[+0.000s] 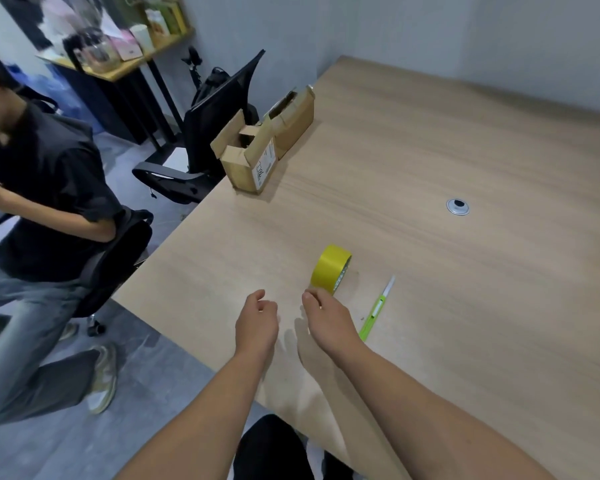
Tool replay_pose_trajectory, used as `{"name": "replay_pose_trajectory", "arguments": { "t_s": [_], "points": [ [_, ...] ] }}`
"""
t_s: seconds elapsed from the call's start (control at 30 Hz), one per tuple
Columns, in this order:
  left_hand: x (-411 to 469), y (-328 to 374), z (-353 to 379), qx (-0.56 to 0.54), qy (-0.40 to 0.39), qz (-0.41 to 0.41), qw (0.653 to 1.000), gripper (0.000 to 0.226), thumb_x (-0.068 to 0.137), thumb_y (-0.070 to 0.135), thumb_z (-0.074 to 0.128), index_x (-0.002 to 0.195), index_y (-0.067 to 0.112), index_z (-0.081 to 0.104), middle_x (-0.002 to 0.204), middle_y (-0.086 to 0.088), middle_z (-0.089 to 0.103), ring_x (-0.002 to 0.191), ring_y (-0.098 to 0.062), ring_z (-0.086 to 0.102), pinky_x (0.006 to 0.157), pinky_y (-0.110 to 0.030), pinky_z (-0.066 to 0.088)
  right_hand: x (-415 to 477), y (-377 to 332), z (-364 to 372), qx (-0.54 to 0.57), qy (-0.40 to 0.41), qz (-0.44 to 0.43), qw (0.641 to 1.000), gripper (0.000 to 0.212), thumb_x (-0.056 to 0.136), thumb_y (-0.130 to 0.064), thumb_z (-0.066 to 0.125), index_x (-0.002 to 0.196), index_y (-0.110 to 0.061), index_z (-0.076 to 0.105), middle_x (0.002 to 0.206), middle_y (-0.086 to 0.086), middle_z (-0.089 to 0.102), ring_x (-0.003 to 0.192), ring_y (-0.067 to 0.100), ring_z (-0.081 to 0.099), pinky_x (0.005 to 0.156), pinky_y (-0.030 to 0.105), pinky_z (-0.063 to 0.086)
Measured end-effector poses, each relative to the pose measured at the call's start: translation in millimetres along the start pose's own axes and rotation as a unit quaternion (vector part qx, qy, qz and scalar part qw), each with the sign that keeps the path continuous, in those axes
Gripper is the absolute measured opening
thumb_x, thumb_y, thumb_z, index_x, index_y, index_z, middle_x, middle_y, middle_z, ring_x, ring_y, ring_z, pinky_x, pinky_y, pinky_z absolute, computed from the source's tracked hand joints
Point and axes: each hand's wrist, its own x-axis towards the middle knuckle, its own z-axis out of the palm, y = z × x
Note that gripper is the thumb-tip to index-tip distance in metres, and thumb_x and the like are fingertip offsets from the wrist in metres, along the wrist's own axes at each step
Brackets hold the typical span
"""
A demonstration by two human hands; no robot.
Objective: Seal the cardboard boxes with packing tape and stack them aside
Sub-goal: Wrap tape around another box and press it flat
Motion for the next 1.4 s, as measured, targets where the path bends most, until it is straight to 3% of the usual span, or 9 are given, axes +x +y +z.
{"name": "replay_pose_trajectory", "arguments": {
  "t_s": [0.1,0.23,0.43,0.63,0.77,0.97,1.13,1.2,1.4],
  "points": [
    [25,14,-9,-0.027,0.011,-0.014,0.999,0.045,0.099,0.017,0.045,0.143,0.021,0.048,0.093,0.012,0.057,0.083,-0.003,0.054,0.072,-0.029,0.04,23,-15,11,0.022,-0.009,0.007,1.0,0.031,0.106,-0.028,0.041,0.112,-0.007,0.063,0.106,0.013,0.065,0.097,0.025,0.056,0.074,0.03,0.036],
    [70,34,-26,-0.037,0.013,-0.023,0.999,0.042,0.1,0.018,0.045,0.141,0.021,0.049,0.102,0.008,0.057,0.084,-0.001,0.054,0.082,-0.029,0.04,68,-35,28,0.041,0.0,0.034,0.999,0.029,0.106,-0.034,0.041,0.121,-0.021,0.061,0.097,-0.004,0.063,0.099,0.018,0.058,0.081,0.029,0.04],
    [159,65,-55,-0.043,-0.009,-0.029,0.999,0.04,0.099,0.022,0.045,0.138,0.026,0.05,0.124,0.001,0.059,0.101,-0.015,0.06,0.092,-0.035,0.047,140,-72,57,0.083,0.038,0.079,0.993,0.038,0.103,-0.043,0.042,0.132,-0.024,0.059,0.122,0.0,0.063,0.116,0.021,0.058,0.1,0.037,0.047],
    [236,102,-72,-0.046,-0.01,-0.021,0.999,0.042,0.101,0.025,0.043,0.142,0.023,0.049,0.097,0.016,0.056,0.098,-0.012,0.055,0.087,-0.03,0.038,199,-108,74,0.134,0.051,0.131,0.981,0.042,0.103,-0.05,0.036,0.136,-0.031,0.054,0.127,-0.001,0.059,0.12,0.026,0.057,0.106,0.045,0.046],
    [268,128,-74,-0.054,-0.015,-0.011,0.998,0.04,0.104,0.025,0.039,0.142,0.022,0.05,0.125,0.006,0.058,0.113,-0.014,0.054,0.094,-0.03,0.039,235,-126,83,0.162,0.048,0.152,0.974,0.046,0.104,-0.051,0.032,0.141,-0.031,0.049,0.128,-0.004,0.056,0.121,0.024,0.054,0.109,0.046,0.044],
    [322,149,-68,-0.124,-0.009,-0.036,0.992,0.034,0.105,0.032,0.042,0.131,0.018,0.059,0.128,0.006,0.062,0.116,-0.009,0.062,0.095,-0.031,0.045,281,-138,91,0.203,0.067,0.171,0.962,0.026,0.102,-0.044,0.034,0.089,-0.036,0.054,0.097,-0.015,0.054,0.106,0.018,0.054,0.106,0.049,0.047],
    [350,161,-58,-0.204,-0.035,-0.034,0.978,0.023,0.097,0.036,0.049,0.098,0.026,0.07,0.097,0.009,0.068,0.094,-0.01,0.062,0.082,-0.029,0.047,307,-143,95,0.246,0.073,0.143,0.956,0.05,0.106,-0.052,0.03,0.149,-0.031,0.043,0.142,-0.012,0.049,0.137,0.015,0.041,0.118,0.048,0.035],
    [350,164,-52,-0.263,-0.052,-0.043,0.962,0.024,0.098,0.035,0.051,0.1,0.021,0.07,0.091,0.003,0.067,0.087,-0.013,0.06,0.076,-0.029,0.048,312,-144,99,0.25,0.065,0.134,0.957,0.058,0.102,-0.06,0.029,0.155,-0.035,0.035,0.158,-0.012,0.037,0.146,0.013,0.033,0.12,0.049,0.03],
    [337,161,-46,-0.287,-0.092,-0.05,0.952,0.033,0.103,0.041,0.05,0.1,0.016,0.072,0.084,0.004,0.075,0.087,-0.015,0.068,0.089,-0.036,0.055,312,-142,108,0.245,0.049,0.123,0.961,0.056,0.096,-0.067,0.026,0.15,-0.051,0.033,0.154,-0.016,0.043,0.142,0.013,0.04,0.119,0.049,0.032]
  ]
}}
